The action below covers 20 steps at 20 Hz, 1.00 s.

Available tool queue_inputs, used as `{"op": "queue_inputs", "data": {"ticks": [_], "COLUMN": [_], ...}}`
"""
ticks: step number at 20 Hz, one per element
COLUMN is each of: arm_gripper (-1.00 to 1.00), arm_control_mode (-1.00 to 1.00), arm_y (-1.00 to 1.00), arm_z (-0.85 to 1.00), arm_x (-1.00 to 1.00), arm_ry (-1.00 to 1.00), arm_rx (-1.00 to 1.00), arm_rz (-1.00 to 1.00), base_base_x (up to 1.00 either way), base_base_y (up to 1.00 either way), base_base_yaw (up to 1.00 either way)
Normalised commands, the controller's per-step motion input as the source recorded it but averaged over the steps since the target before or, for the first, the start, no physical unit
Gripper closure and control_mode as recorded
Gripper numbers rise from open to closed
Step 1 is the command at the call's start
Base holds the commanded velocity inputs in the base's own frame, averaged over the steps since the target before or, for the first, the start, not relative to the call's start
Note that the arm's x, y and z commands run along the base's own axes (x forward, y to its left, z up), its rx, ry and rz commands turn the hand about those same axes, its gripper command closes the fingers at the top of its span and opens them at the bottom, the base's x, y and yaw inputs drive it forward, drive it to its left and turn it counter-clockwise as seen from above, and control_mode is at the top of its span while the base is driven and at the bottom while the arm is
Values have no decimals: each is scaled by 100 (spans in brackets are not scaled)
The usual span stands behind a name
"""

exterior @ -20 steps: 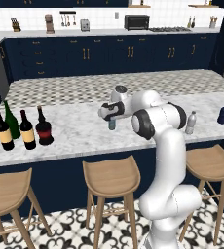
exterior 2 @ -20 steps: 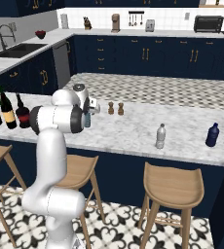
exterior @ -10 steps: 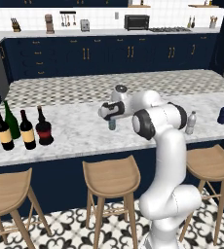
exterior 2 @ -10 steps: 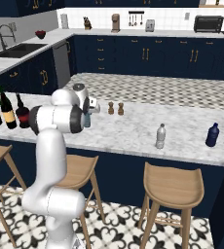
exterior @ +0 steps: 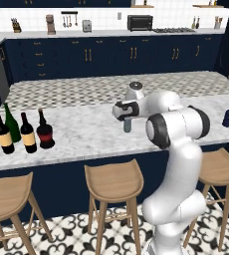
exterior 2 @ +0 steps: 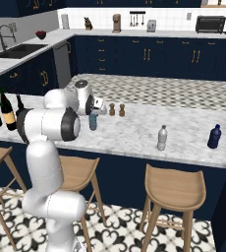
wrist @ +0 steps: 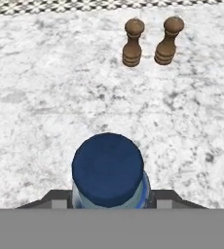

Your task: Move the plastic bottles in the middle to the plastics group, and the glass bottles in the middle to the glass group.

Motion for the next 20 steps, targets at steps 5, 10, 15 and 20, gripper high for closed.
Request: {"op": "queue_inputs", "data": {"ticks": [5,10,15,20], "arm_gripper": [100,100,100,100], "arm_control_mode": [-100,-100,-100,-100], "arm_y": [-86,-97,-89,-54], "arm_z": [24,17,3,14], "arm_x": [-91,-28,0,0], "arm_ry": [0,5,14,8], "arm_rx": [6,2,1,0], "arm_rz": [-19,-24,-30,-29], "base_base_x": [0,0,0,0], "base_base_y": [0,0,0,0], "base_base_yaw": [0,0,0,0]}}
